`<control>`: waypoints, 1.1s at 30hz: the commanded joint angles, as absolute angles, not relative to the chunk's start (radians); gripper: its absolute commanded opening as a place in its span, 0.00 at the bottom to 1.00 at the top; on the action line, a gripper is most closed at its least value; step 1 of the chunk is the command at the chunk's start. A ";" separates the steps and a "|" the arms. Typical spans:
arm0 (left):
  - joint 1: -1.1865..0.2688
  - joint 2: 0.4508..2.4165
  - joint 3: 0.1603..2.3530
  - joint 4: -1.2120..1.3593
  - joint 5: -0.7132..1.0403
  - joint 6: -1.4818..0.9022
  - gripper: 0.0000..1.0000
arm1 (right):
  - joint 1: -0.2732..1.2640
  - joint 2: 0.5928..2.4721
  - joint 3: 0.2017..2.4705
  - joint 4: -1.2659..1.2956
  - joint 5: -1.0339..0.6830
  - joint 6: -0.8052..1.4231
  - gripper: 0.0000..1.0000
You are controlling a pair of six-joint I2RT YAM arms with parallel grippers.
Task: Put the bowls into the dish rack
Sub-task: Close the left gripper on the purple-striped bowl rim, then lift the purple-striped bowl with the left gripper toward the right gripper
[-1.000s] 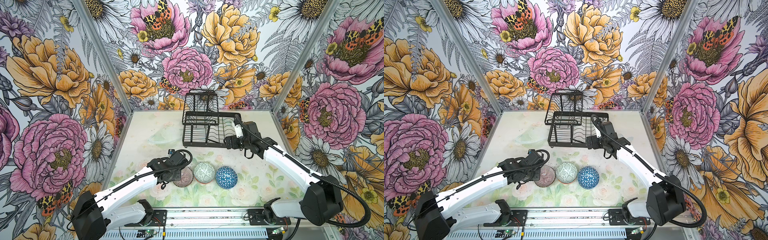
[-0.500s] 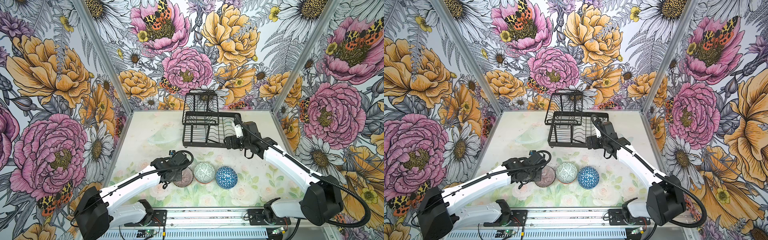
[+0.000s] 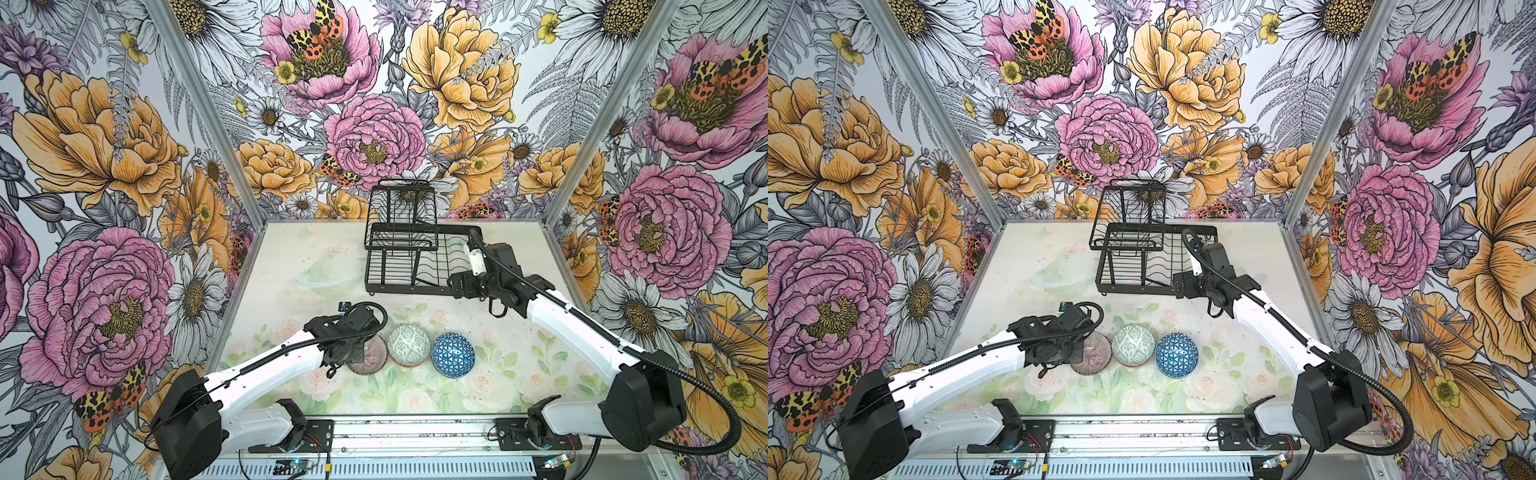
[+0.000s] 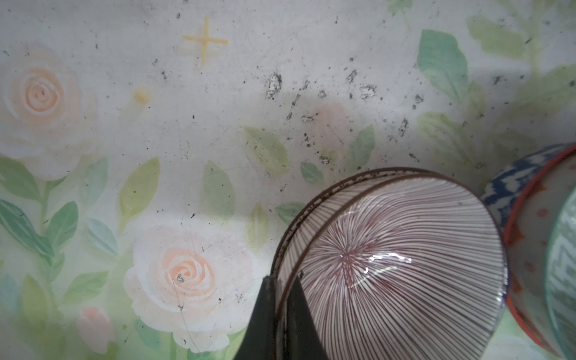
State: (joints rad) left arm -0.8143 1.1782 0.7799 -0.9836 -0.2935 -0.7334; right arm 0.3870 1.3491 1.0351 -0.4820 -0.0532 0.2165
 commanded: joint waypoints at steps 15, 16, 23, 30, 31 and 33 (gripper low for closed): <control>-0.804 1.079 0.880 -1.076 -0.361 -0.710 0.00 | 0.390 1.305 1.026 -0.477 -0.069 0.212 1.00; -0.804 1.073 0.887 -1.082 -0.365 -0.706 0.00 | 0.390 1.301 1.025 -0.477 -0.071 0.213 0.99; -0.835 1.022 0.973 -1.079 -0.467 -0.642 0.00 | 0.390 1.252 1.012 -0.480 -0.108 0.226 0.99; -0.870 0.995 1.035 -0.874 -0.557 -0.517 0.00 | 0.390 1.172 1.010 -0.480 -0.205 0.275 1.00; -0.870 0.998 1.039 -0.825 -0.563 -0.496 0.00 | 0.390 1.159 1.012 -0.482 -0.216 0.281 1.00; -0.870 1.013 1.055 -0.737 -0.563 -0.451 0.00 | 0.390 1.132 1.018 -0.485 -0.229 0.290 0.99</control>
